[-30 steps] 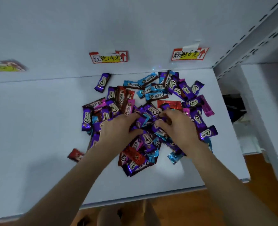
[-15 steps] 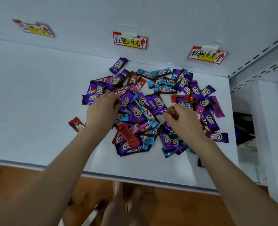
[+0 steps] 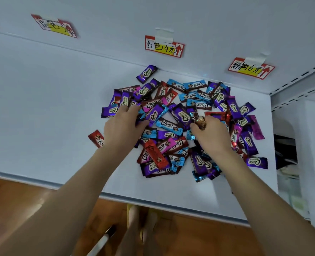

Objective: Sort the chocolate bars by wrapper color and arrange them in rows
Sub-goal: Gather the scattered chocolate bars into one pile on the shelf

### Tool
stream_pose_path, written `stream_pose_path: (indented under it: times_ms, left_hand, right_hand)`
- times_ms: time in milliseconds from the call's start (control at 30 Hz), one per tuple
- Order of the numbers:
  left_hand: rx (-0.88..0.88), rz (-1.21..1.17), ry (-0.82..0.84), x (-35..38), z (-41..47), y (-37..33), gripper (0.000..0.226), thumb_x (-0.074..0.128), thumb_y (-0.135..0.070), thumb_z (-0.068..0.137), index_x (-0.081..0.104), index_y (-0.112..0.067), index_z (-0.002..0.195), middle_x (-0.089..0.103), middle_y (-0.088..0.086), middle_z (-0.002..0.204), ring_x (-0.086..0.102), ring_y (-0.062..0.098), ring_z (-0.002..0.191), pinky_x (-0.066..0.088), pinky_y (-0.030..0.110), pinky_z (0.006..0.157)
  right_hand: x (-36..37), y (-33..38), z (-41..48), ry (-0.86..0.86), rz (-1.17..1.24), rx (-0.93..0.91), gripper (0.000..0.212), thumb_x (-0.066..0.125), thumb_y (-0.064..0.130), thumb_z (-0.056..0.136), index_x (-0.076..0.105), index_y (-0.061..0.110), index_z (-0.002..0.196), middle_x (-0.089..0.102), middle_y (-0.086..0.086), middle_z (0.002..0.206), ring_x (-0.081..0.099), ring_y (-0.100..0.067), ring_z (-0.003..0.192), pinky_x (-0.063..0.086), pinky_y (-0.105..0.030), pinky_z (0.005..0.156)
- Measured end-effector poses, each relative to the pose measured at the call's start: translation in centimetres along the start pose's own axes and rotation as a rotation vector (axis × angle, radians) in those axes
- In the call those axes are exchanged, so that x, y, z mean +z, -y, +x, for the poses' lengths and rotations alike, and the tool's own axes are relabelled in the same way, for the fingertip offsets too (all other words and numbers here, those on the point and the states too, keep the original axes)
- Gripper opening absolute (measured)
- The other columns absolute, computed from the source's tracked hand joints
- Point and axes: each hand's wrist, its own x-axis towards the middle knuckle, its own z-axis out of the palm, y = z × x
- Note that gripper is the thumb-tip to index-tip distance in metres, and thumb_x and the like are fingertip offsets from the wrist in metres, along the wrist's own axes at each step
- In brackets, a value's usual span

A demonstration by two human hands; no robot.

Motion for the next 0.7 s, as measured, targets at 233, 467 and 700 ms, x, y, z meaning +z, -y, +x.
stream_pose_path:
  times_ms: [233, 467, 700]
  left_hand:
    - [0.310, 0.118, 0.288, 0.0, 0.3, -1.3, 0.043, 0.050, -0.046, 0.092, 0.049, -0.033, 0.133, 0.047, 0.001, 0.121, 0.053, 0.016, 0.101, 0.038, 0.024, 0.065]
    - [0.029, -0.050, -0.090, -1.6, 1.0, 2.3, 0.036, 0.050, -0.031, 0.096, 0.054, -0.018, 0.129, 0.052, 0.011, 0.114, 0.056, 0.029, 0.094, 0.035, 0.029, 0.069]
    - [-0.041, 0.047, -0.064, -1.6, 2.4, 3.8, 0.034, 0.046, -0.023, 0.098, 0.047, -0.014, 0.130, 0.047, 0.014, 0.115, 0.056, 0.034, 0.091, 0.038, 0.034, 0.067]
  right_hand:
    - [-0.5, -0.1, 0.1, -0.066, 0.126, 0.025, 0.027, 0.054, 0.029, 0.092, 0.053, 0.005, 0.079, 0.052, -0.001, 0.068, 0.050, -0.020, 0.065, 0.039, -0.030, 0.057]
    - [0.3, 3.0, 1.0, -0.097, 0.049, -0.124, 0.029, 0.056, 0.032, 0.090, 0.055, 0.008, 0.106, 0.053, 0.002, 0.084, 0.055, -0.022, 0.083, 0.044, -0.034, 0.067]
    - [2.3, 7.2, 1.8, 0.035, -0.022, -0.457, 0.026, 0.059, 0.025, 0.089, 0.061, 0.012, 0.111, 0.059, -0.005, 0.102, 0.055, -0.018, 0.089, 0.043, -0.027, 0.073]
